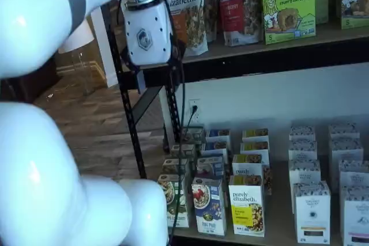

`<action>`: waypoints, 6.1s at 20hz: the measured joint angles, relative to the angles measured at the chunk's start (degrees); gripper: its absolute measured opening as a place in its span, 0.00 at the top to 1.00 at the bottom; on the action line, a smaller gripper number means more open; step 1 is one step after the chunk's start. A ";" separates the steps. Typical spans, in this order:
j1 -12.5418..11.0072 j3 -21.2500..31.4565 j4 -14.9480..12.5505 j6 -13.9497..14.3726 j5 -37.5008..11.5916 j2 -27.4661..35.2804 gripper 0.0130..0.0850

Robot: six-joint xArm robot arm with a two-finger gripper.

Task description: Pick up the blue and white box that is on the bottom shelf, the second box from the left

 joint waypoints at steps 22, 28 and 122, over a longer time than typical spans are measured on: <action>-0.64 21.19 0.43 -1.88 -22.50 -0.15 0.00; 0.37 25.09 1.16 -1.44 -27.66 2.37 0.00; 8.36 -4.57 2.66 1.74 -79.96 81.64 0.00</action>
